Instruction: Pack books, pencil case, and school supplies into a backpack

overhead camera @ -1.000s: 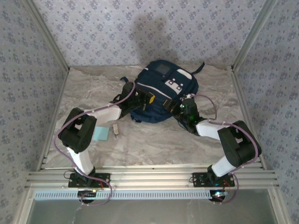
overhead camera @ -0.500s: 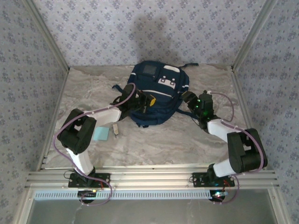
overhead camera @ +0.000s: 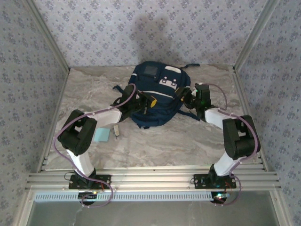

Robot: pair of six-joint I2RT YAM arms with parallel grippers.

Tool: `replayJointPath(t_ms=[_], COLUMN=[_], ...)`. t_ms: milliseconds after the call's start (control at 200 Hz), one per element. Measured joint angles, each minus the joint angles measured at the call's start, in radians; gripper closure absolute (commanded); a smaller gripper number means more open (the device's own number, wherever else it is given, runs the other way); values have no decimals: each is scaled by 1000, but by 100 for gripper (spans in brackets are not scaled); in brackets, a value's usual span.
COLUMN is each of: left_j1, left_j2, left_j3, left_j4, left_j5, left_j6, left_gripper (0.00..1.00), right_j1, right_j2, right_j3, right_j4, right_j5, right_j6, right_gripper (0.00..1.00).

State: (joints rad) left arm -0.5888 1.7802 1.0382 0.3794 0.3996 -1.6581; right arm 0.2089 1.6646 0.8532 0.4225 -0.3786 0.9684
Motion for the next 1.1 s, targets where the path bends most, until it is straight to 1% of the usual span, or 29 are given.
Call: replayJointPath(t_ms=[210,400,700,755,855,1009,1099], left_j1=[2,6,10,12,13,13,14], left_j2=[0,0,2,2,2,0,0], left_j3=[-1,-1,-1,-3,-17,-35,-35], left_j4=[7,10,10,11,23,37,37], left_j5=[5,9,14,15,17,22,23], left_j6=[0,0,0,0,-1,-1,-1], left_gripper=[100,100,100,100,100,100,100], right_j1=[19,34,35,30,17,-2,-9], right_j2=[86,109,186,187,187,187,187], right_j3=[23,23,23,23,27,36,36], right_j4=[29,57,182,207,261,292,306], right_j5=[-56,-54,-82,-82,-83,-83,-83], right_j6=[16,36,103,111,119,120,123], right_gripper=[40,39,44,46,55,60,68])
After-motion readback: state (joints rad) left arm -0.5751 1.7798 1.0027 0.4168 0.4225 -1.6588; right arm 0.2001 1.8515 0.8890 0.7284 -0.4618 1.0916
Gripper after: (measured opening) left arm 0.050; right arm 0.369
